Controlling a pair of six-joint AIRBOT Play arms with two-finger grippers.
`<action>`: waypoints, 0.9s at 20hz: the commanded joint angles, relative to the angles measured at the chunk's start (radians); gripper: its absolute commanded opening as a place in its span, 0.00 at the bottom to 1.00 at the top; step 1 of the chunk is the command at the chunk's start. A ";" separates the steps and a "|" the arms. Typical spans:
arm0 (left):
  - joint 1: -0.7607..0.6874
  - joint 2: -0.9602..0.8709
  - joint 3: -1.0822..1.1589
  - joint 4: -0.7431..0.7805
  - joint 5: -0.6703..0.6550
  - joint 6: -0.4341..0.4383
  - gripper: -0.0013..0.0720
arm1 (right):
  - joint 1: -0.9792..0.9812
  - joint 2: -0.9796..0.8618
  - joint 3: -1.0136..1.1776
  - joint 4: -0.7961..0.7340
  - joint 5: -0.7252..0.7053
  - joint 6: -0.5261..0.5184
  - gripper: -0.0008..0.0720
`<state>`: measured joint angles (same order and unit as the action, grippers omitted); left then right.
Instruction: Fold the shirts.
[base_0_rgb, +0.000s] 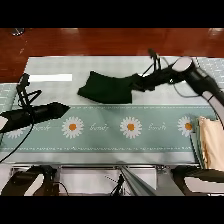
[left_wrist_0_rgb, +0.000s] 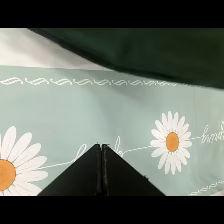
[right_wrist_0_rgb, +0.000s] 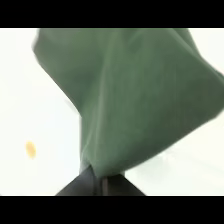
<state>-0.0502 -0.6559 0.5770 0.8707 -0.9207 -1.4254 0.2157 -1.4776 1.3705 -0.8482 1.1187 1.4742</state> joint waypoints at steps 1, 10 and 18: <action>0.000 0.000 0.000 0.000 0.001 0.000 0.05 | -0.032 -0.002 0.339 -0.251 0.232 0.127 0.04; -0.002 -0.001 0.000 0.000 0.000 0.000 0.05 | -0.465 0.097 0.649 -0.260 0.662 0.196 0.04; -0.002 -0.001 0.000 0.000 0.005 0.000 0.05 | -0.940 0.418 0.396 -0.387 0.739 0.241 0.04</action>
<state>-0.0517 -0.6563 0.5770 0.8707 -0.9192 -1.4254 -0.5774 -1.1866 1.8835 -1.1507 1.8297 1.7046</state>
